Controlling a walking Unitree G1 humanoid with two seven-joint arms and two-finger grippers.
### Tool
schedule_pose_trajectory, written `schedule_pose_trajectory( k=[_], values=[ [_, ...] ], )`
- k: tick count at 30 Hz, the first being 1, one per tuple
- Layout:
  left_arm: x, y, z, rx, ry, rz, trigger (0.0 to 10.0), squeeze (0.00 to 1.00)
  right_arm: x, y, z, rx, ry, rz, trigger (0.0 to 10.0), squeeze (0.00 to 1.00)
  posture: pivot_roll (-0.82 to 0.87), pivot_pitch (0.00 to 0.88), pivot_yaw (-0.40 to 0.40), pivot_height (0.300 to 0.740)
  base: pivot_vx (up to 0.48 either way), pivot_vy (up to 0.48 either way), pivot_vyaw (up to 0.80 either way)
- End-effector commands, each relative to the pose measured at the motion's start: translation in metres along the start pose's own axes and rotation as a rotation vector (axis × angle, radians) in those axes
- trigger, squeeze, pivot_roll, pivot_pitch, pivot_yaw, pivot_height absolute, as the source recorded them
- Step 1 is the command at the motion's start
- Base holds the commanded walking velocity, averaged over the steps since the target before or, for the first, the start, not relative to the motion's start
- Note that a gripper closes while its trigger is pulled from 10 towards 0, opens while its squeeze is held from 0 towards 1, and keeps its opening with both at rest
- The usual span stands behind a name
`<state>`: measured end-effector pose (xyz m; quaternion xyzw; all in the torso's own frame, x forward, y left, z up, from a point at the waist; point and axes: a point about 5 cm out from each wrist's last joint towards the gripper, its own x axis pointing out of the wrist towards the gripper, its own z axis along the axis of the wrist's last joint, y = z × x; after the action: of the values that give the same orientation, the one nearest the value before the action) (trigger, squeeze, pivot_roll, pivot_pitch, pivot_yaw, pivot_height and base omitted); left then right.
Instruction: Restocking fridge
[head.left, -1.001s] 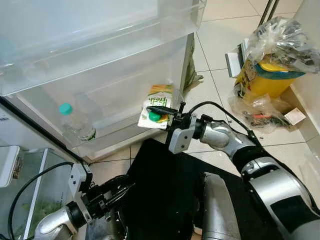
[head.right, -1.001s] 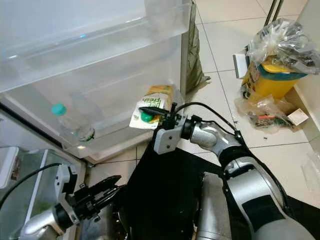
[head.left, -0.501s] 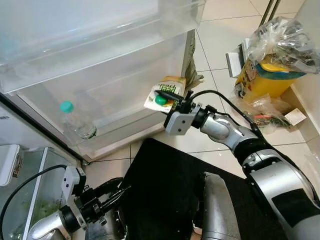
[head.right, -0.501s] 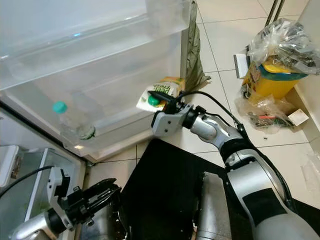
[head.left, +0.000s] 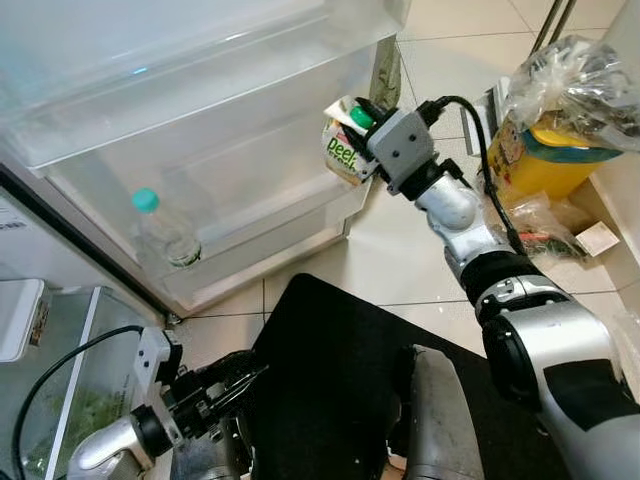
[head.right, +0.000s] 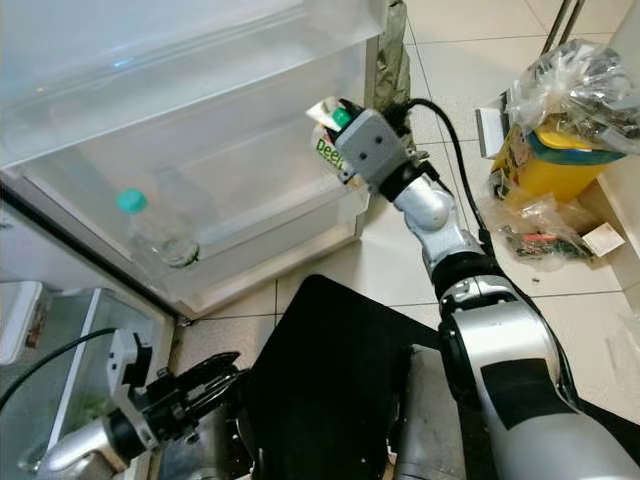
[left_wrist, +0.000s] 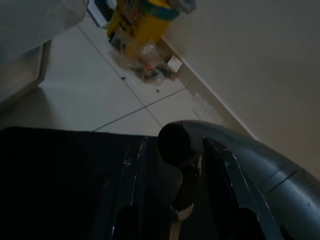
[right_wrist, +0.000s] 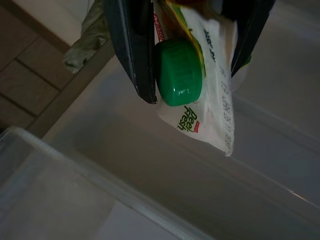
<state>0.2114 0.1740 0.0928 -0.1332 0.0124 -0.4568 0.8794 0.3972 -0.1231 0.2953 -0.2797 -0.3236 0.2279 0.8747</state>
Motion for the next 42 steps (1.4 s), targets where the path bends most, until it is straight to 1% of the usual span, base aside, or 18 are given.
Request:
schedule_pose_trajectory(
  k=[1,2,3,4,6,9,11,12,13,14,15,17,18,21,25,29,30,42],
  values=[
    [-0.001,-0.002,-0.014,-0.029,0.032,0.014,10.0,0.00,-0.018,-0.009,-0.022,0.044,0.127,-0.017,10.0,0.00,0.08,0.337,0.010,0.450,0.000,0.000,0.00],
    [0.002,-0.001,-0.016,-0.032,0.030,0.012,10.0,0.00,-0.024,-0.010,-0.028,0.063,0.159,-0.022,10.0,0.00,0.08,0.325,0.006,0.450,0.000,0.000,0.00],
    [0.006,0.001,-0.018,-0.035,0.026,0.012,10.0,0.00,-0.034,-0.013,-0.038,0.115,0.216,-0.051,10.0,0.00,0.07,0.308,0.002,0.450,0.000,0.000,0.00],
    [0.006,0.001,-0.018,-0.035,0.026,0.012,10.0,0.00,-0.034,-0.013,-0.038,0.115,0.216,-0.051,10.0,0.00,0.07,0.308,0.002,0.450,0.000,0.000,0.00],
    [0.009,0.003,-0.021,-0.035,0.024,0.018,10.0,0.00,-0.044,-0.015,-0.049,0.172,0.273,-0.085,10.0,0.00,0.06,0.290,0.000,0.450,0.000,0.000,0.00],
    [0.012,0.004,-0.022,-0.035,0.022,0.025,10.0,0.00,-0.051,-0.016,-0.055,0.201,0.312,-0.102,10.0,0.00,0.05,0.277,-0.001,0.450,0.000,0.000,0.00],
    [0.016,0.008,-0.026,-0.041,0.017,0.035,10.0,0.00,-0.070,-0.019,-0.069,0.261,0.382,-0.159,10.0,0.00,0.04,0.256,-0.004,0.450,0.000,0.000,0.00],
    [0.019,0.012,-0.030,-0.047,0.014,0.043,10.0,0.00,-0.087,-0.023,-0.079,0.304,0.438,-0.209,10.0,0.00,0.02,0.233,-0.005,0.450,0.000,0.000,0.00],
    [0.019,0.012,-0.030,-0.047,0.014,0.043,10.0,0.00,-0.087,-0.023,-0.079,0.304,0.438,-0.209,10.0,0.00,0.02,0.233,-0.005,0.450,0.000,0.000,0.00],
    [0.020,0.014,-0.032,-0.050,0.013,0.048,10.0,0.00,-0.097,-0.024,-0.085,0.334,0.471,-0.243,10.0,0.00,0.02,0.225,-0.006,0.450,0.000,0.000,0.00],
    [0.020,0.014,-0.032,-0.050,0.013,0.048,10.0,0.00,-0.097,-0.024,-0.085,0.334,0.471,-0.243,10.0,0.00,0.02,0.225,-0.006,0.450,0.000,0.000,0.00],
    [0.020,0.016,-0.034,-0.050,0.015,0.054,10.0,0.00,-0.107,-0.024,-0.091,0.372,0.500,-0.273,10.0,0.00,0.02,0.220,-0.007,0.450,0.000,0.000,0.00],
    [0.021,0.019,-0.037,-0.051,0.015,0.067,10.0,0.00,-0.118,-0.023,-0.097,0.406,0.533,-0.314,10.0,0.00,0.01,0.207,-0.007,0.450,0.000,0.000,0.00],
    [0.022,0.021,-0.039,-0.054,0.016,0.075,10.0,0.00,-0.124,-0.023,-0.100,0.421,0.555,-0.337,10.0,0.00,0.01,0.194,-0.009,0.450,0.000,0.000,0.00],
    [0.021,0.027,-0.046,-0.062,0.025,0.103,10.0,0.00,-0.141,-0.016,-0.109,0.469,0.604,-0.382,10.0,0.00,0.01,0.173,-0.010,0.450,0.000,0.000,0.00],
    [0.022,0.030,-0.048,-0.062,0.025,0.115,10.0,0.00,-0.146,-0.015,-0.111,0.479,0.617,-0.394,10.0,0.00,0.01,0.163,-0.012,0.450,0.000,0.000,0.00],
    [0.022,0.033,-0.049,-0.060,0.022,0.129,10.0,0.00,-0.148,-0.018,-0.110,0.504,0.598,-0.413,10.0,0.00,0.01,0.151,-0.013,0.450,0.000,0.000,0.00],
    [0.027,0.036,-0.052,-0.059,0.008,0.132,10.0,0.00,-0.146,-0.019,-0.103,0.528,0.538,-0.378,10.0,0.00,0.00,0.134,-0.017,0.450,0.000,0.000,0.00]
  ],
)
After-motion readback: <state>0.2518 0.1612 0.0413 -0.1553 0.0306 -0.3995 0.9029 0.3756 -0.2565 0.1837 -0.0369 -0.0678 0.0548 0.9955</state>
